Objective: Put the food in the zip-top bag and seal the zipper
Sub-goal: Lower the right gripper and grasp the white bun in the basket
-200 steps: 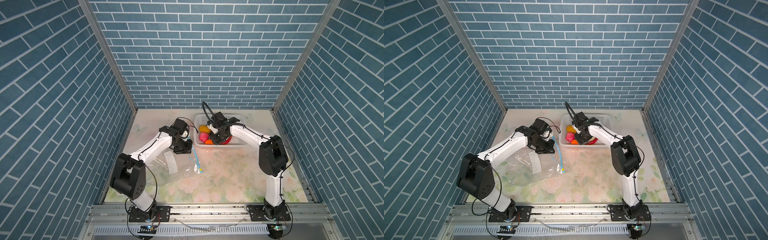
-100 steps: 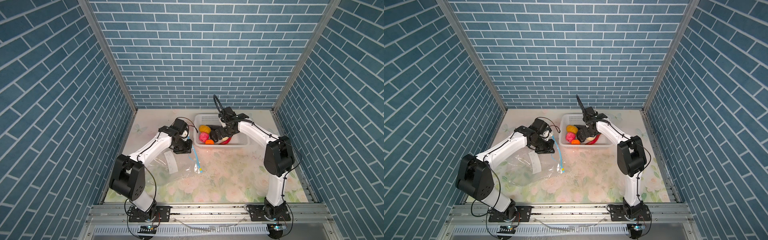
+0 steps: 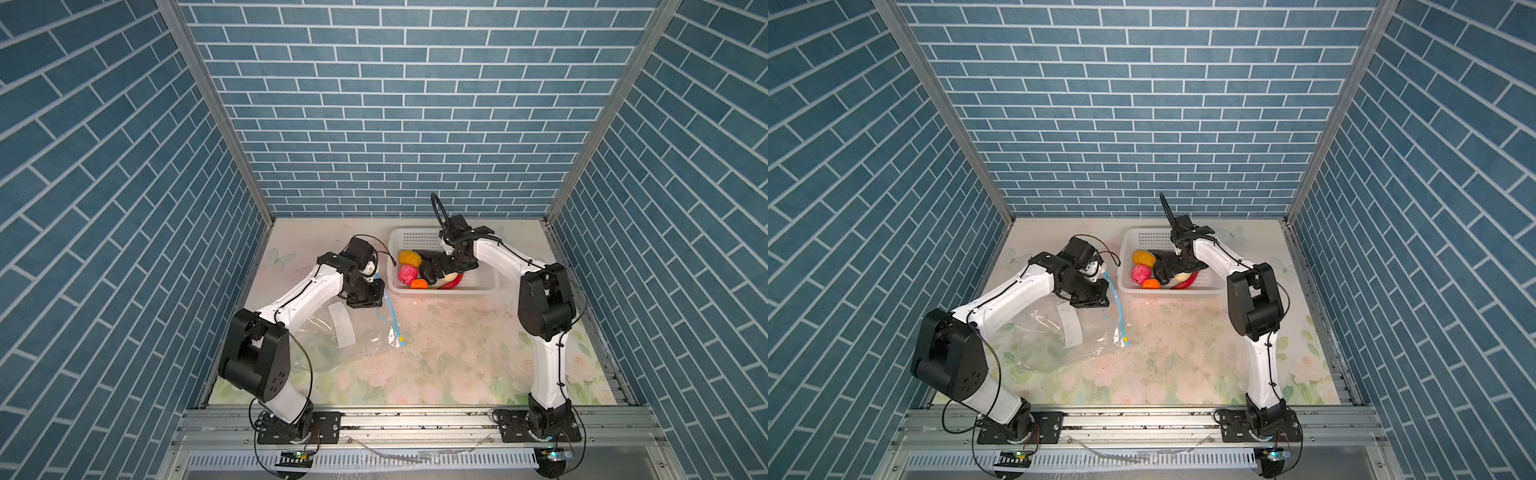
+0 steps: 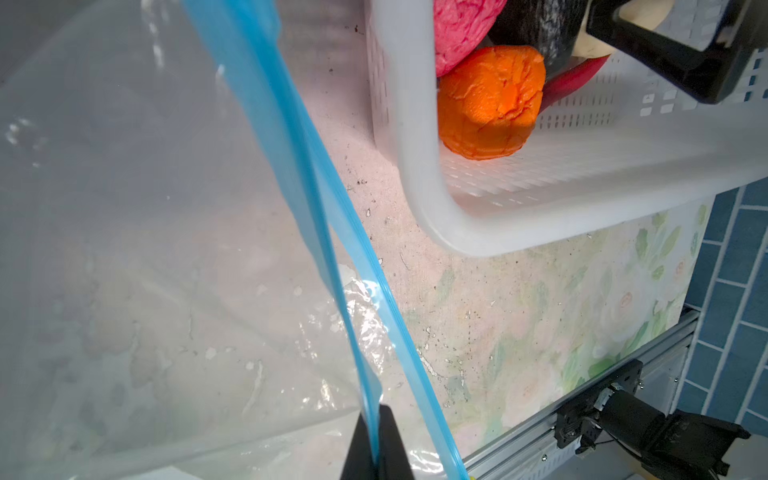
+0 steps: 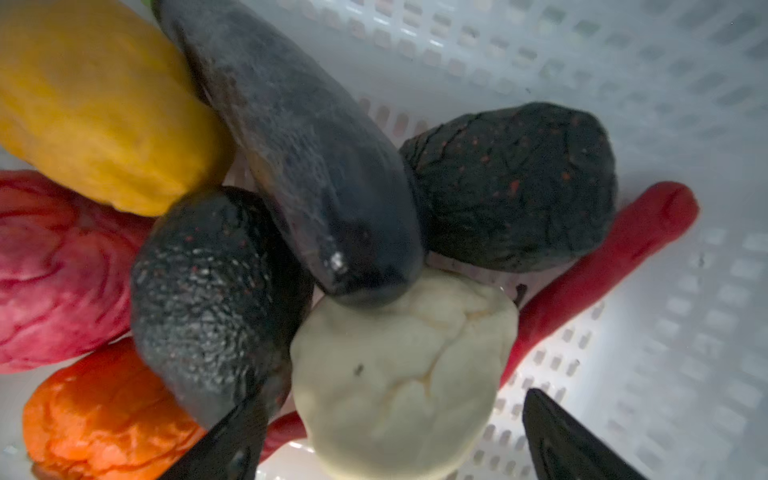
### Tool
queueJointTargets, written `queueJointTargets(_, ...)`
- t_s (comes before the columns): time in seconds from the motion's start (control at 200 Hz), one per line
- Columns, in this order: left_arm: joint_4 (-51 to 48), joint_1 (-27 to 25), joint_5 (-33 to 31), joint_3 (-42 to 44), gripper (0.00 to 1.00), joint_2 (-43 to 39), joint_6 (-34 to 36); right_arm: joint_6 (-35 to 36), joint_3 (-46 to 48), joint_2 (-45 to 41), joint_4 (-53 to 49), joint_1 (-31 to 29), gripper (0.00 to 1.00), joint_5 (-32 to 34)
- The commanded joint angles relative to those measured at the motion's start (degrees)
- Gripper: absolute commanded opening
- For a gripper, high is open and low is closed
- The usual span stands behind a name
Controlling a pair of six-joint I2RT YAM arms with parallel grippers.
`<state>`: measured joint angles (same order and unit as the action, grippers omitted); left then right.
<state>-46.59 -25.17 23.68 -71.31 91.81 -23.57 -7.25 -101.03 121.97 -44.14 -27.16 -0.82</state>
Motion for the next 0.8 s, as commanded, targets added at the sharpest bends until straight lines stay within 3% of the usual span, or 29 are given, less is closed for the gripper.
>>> queueJointTargets(0.0, 0.0, -0.4, 0.3, 0.8, 0.00, -0.7, -0.1, -1.0, -3.6, 2.5, 1.2, 0.8, 0.97, -2.8)
queueJointTargets(0.36, -0.4, -0.5, 0.4, 0.2, 0.00, -0.5, -0.2, -2.0, -3.5, 6.0, 2.3, 1.4, 0.90, -6.7)
queueJointTargets(0.795, -0.7, -0.5, 0.6, -0.3, 0.00, -0.3, -0.1, -2.6, -1.2, 1.4, 2.8, 2.1, 0.76, -9.1)
